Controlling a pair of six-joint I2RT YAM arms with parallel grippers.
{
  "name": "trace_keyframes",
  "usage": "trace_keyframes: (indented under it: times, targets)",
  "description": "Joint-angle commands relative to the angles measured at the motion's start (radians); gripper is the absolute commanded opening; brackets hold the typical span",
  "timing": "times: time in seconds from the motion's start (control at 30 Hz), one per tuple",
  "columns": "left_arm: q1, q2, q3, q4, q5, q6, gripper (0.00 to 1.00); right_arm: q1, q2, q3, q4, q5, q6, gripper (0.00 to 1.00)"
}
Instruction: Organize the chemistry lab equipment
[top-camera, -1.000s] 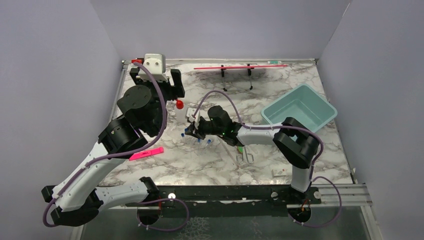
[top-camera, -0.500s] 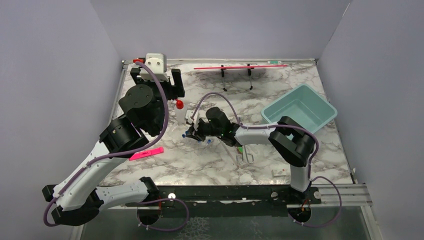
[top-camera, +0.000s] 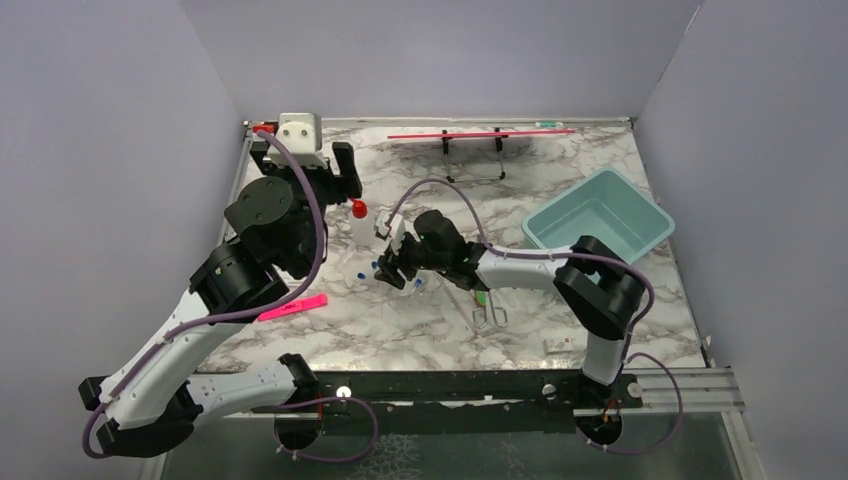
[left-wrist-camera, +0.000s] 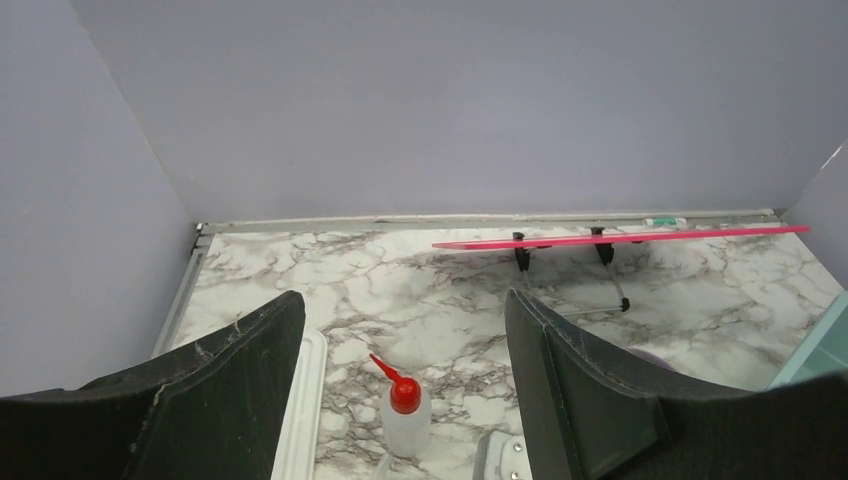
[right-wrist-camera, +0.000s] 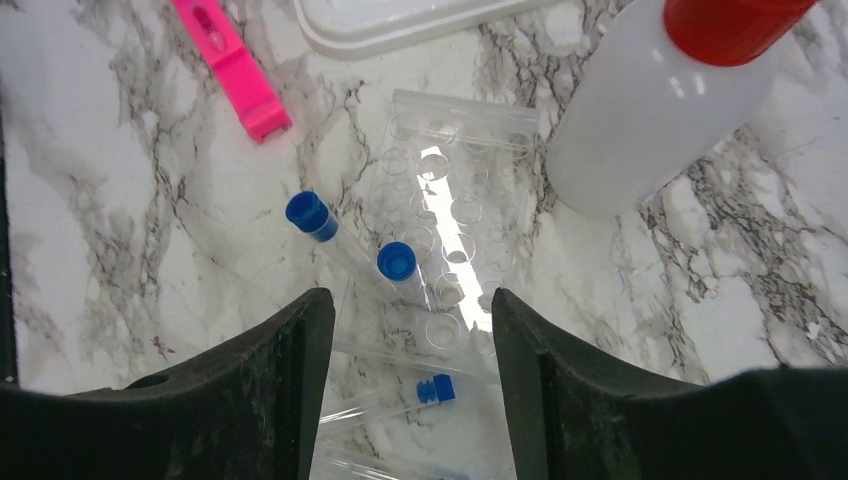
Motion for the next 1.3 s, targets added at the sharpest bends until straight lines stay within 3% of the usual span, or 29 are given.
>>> trace_keyframes:
  times: [0.0, 0.2, 0.27, 0.53, 0.73, 1.27]
  targets:
    - [0.001, -0.062, -0.044, 0.014, -0.026, -0.02, 0.76, 0.003, -0.158, -0.002, -0.073, 0.12, 0.135, 0.64]
    - [0.001, -0.136, -0.12, -0.053, -0.023, -0.114, 0.76, 0.012, -0.211, 0.041, -0.268, 0.208, 0.386, 0.65]
    - [0.001, -0.149, -0.119, -0.101, -0.027, -0.149, 0.77, 0.056, -0.197, 0.093, -0.336, 0.304, 0.423, 0.67]
    - [0.0, -0.201, -0.033, -0.144, -0.091, -0.135, 0.77, 0.202, 0.017, 0.443, -0.66, 0.681, 0.528, 0.77]
    - [0.001, -0.22, 0.0, -0.153, -0.119, -0.084, 0.77, 0.217, 0.13, 0.59, -0.795, 0.814, 0.554, 0.81]
    - [0.0, -0.245, -0.019, -0.152, -0.127, -0.073, 0.78, 0.224, 0.189, 0.624, -0.836, 0.765, 0.541, 0.85]
